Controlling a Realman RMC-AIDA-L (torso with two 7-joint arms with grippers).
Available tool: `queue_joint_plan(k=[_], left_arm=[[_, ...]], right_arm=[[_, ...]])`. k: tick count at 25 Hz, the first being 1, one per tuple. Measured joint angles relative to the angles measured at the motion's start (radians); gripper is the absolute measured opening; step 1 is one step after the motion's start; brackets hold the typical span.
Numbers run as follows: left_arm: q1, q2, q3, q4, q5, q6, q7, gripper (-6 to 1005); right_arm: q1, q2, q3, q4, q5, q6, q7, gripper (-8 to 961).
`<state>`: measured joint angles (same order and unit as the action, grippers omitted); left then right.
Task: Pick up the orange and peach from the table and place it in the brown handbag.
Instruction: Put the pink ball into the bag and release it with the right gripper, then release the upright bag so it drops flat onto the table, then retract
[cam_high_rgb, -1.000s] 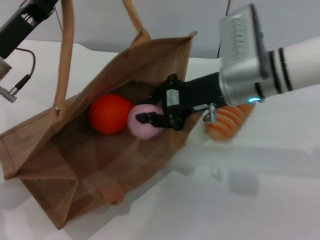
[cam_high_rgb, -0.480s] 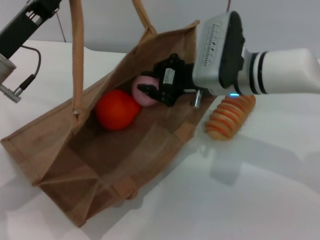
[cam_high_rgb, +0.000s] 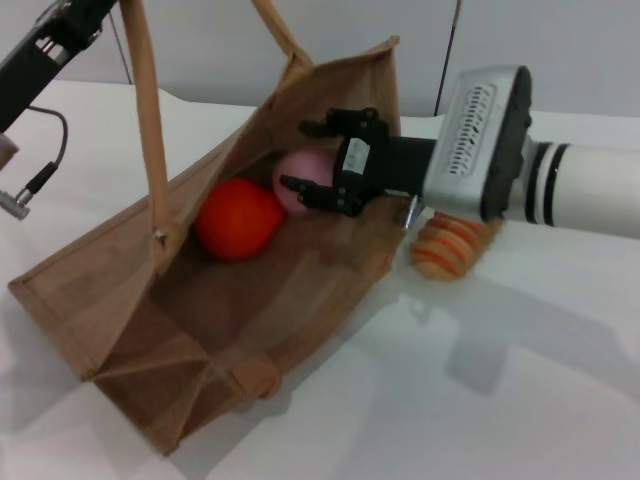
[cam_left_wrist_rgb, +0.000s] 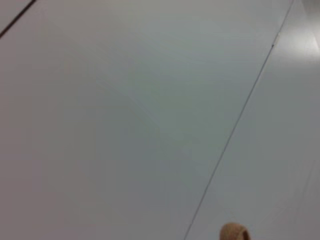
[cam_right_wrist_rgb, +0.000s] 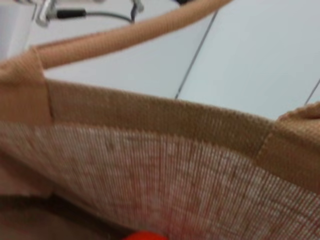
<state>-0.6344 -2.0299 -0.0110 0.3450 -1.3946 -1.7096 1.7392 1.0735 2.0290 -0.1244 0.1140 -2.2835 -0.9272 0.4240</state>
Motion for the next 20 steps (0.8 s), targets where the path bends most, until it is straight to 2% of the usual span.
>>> queue_joint_plan(k=[6,15,20], left_arm=[[0.020,0.001,-0.004,-0.001,-0.004,0.007,0.001,164],[0.026,0.002,0.005,-0.007,0.012,0.020,0.070,169],[0.025,0.001,0.008,-0.008,0.065,0.049,0.129,172]], right_arm=[[-0.071,-0.005,0.020,-0.032,0.000,-0.142,0.001,778],[-0.274,-0.012,0.164,-0.179,0.002,-0.472,0.009,774],[-0.325,-0.012,0.243,-0.231,0.002,-0.582,0.009,772]])
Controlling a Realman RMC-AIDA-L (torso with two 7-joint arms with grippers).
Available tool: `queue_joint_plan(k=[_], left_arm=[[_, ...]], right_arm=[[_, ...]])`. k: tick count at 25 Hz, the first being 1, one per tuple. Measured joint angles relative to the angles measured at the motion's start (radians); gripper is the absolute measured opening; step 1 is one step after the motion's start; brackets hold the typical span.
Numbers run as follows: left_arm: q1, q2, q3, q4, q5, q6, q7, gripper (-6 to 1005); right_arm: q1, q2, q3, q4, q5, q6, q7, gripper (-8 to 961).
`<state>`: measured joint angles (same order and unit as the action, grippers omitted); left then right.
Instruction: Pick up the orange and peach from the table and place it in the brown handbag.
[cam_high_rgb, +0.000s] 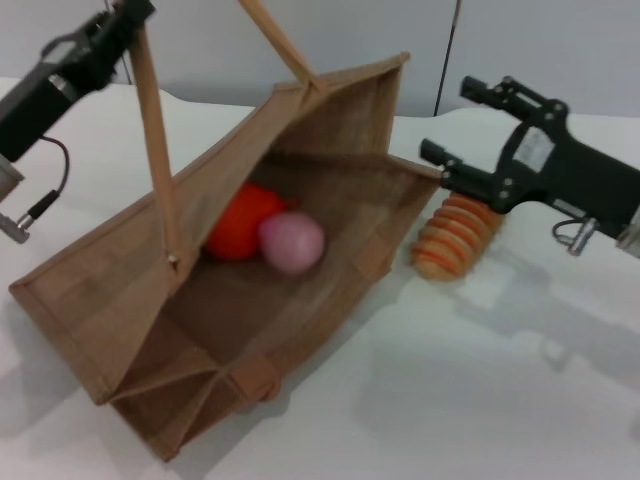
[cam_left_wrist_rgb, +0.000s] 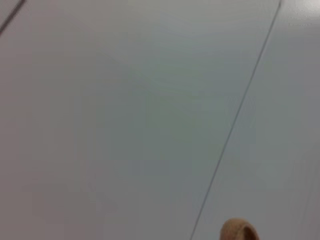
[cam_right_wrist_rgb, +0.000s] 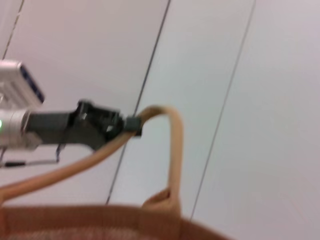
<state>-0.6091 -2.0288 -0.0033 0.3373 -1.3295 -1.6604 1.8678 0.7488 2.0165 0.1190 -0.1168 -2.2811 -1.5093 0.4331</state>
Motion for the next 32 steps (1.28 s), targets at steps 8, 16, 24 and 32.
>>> queue_joint_plan(k=[8,16,24,32], left_arm=[[-0.026,-0.002,0.003,-0.037,0.067,0.041,0.148,176],[-0.013,-0.003,-0.012,-0.128,0.030,0.055,0.340,455],[0.010,-0.005,-0.012,-0.240,-0.076,0.077,0.551,782],[0.055,-0.011,-0.012,-0.387,-0.278,0.108,0.836,782]], right_arm=[[-0.021,-0.001,0.051,-0.019,0.008,-0.037,0.000,769],[-0.039,-0.001,0.052,-0.020,0.013,-0.039,-0.003,768],[-0.072,-0.001,0.053,-0.020,0.099,-0.040,-0.005,768],[-0.117,0.001,0.053,-0.020,0.271,0.002,-0.011,767]])
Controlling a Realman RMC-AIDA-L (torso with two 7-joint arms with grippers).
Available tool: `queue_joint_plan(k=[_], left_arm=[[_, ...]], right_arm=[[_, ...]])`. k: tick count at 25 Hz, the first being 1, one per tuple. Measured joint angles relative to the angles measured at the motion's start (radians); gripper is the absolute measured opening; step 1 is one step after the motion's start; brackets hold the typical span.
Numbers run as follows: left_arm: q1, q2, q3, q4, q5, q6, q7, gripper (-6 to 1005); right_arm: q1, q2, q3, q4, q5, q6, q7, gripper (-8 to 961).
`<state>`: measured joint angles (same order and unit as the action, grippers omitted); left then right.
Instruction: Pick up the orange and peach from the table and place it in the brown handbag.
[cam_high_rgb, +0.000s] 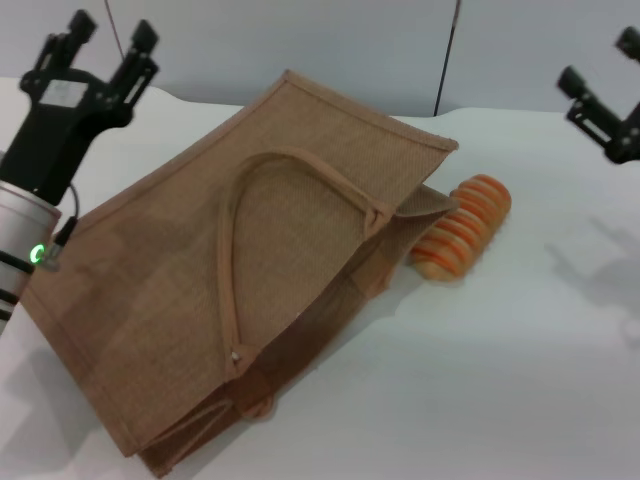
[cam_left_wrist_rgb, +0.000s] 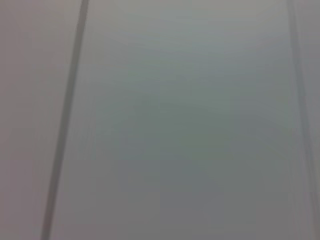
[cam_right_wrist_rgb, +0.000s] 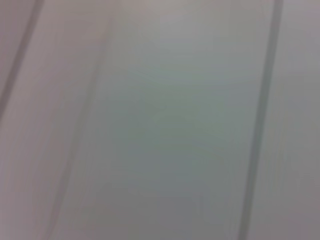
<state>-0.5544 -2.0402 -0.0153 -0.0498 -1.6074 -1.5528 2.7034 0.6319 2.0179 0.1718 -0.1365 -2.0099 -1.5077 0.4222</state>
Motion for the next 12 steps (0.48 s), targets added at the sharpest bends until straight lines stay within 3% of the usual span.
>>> queue_joint_plan(k=[12], left_arm=[[0.018,0.000,0.000,-0.024,-0.124,0.106,0.033,782]], right_arm=[[-0.048,0.001,0.000,0.003,0.192,0.103,0.000,767]])
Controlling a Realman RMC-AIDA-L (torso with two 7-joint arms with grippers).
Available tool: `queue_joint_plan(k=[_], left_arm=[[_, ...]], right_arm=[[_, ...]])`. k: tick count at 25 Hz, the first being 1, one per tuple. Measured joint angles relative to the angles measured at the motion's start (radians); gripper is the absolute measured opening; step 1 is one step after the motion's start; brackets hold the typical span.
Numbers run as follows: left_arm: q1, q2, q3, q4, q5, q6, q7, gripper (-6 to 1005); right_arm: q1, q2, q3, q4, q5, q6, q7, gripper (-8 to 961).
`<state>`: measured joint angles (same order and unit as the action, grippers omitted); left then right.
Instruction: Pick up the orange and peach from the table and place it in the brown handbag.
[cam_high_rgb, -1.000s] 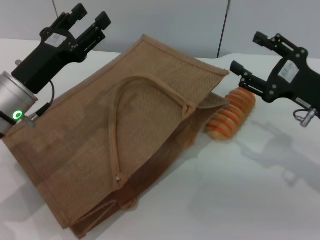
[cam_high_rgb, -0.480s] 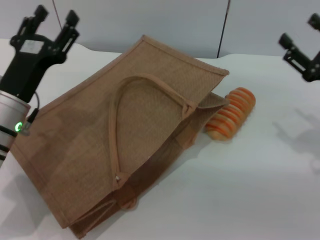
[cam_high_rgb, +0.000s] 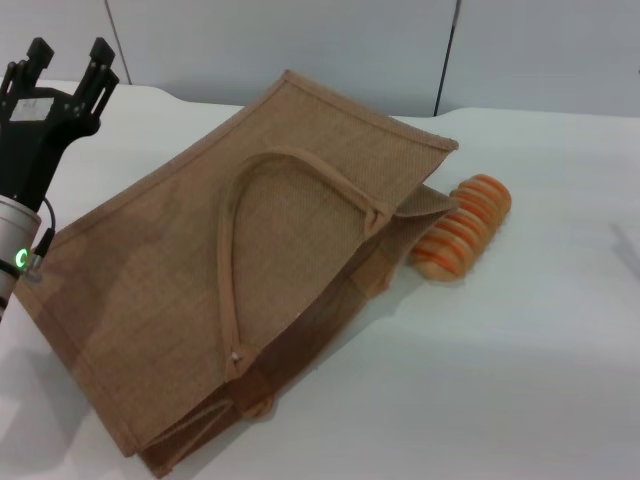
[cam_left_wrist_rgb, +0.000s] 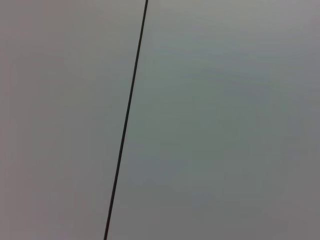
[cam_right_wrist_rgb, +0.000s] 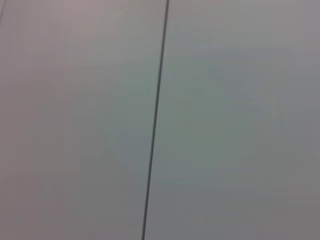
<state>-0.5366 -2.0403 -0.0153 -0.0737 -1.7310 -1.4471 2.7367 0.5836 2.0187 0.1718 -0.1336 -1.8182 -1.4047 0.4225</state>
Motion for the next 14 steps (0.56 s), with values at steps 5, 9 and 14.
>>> queue_joint_plan(k=[5,9,14], left_arm=[[0.004,0.000,0.000,-0.001,-0.002,-0.043,-0.007,782],[0.004,0.001,0.000,-0.003,-0.002,-0.109,-0.013,782],[0.003,0.002,0.000,-0.004,-0.003,-0.136,-0.021,782]], right_arm=[[-0.005,-0.001,0.000,-0.001,0.002,-0.050,0.008,767],[-0.010,-0.004,0.000,-0.002,0.015,-0.121,0.009,767],[-0.010,-0.004,0.000,-0.003,0.027,-0.135,0.009,768]])
